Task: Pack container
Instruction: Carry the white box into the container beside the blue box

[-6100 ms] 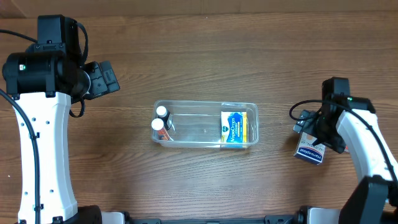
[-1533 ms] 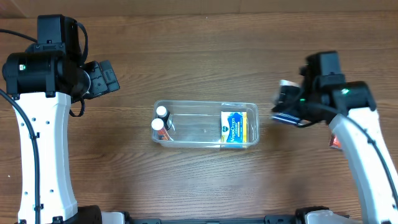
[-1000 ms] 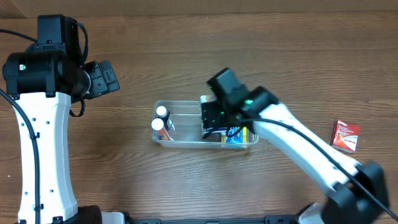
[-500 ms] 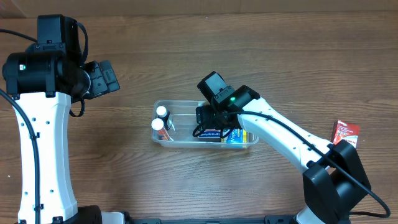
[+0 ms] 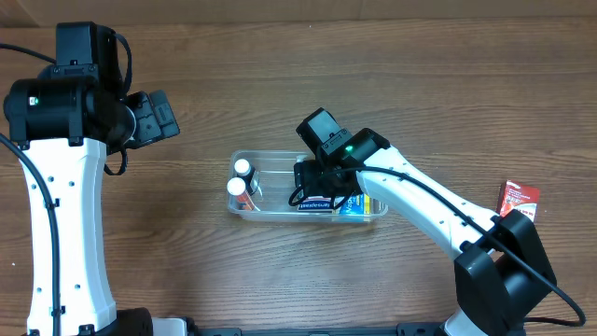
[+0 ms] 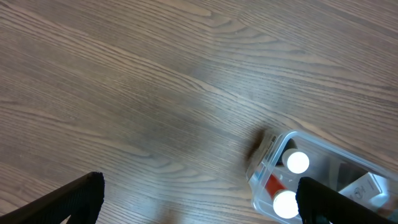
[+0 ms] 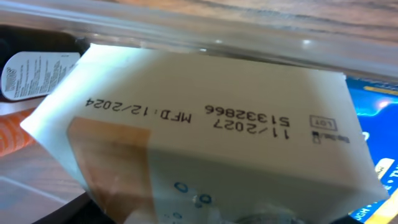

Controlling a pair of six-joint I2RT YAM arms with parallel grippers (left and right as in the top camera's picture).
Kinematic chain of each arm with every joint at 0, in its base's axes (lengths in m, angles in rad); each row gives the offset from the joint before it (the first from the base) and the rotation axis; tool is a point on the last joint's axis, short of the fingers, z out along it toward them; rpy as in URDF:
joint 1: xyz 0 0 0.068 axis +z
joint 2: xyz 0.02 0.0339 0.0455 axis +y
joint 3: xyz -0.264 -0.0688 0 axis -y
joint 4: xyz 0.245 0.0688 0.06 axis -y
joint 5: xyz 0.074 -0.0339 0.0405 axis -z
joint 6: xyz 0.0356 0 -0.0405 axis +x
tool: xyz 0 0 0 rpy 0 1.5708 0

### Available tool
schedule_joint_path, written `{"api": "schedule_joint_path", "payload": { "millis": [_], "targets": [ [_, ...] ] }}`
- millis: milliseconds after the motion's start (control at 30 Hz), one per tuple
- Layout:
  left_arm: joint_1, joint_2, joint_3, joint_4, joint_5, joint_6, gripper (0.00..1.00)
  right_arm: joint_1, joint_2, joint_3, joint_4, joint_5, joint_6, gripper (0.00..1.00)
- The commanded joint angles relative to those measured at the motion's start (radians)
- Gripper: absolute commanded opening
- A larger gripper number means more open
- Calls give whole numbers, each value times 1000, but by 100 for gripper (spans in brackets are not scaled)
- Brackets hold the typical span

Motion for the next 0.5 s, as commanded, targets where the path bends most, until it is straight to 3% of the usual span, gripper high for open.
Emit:
{"api": "schedule_joint_path", "payload": {
  "millis": [0,233,367,467],
  "targets": [
    [5,3,10,-3,11,22,100,3,-1,14,-3,-50,0,76],
    [5,3,10,-3,11,22,100,3,-1,14,-7,-77,0,77],
    [5,3,10,-3,11,22,100,3,-1,14,-6,-76,1,90],
    [5,3,10,-3,11,22,100,3,-1,14,-6,-76,1,95]
  ]
}}
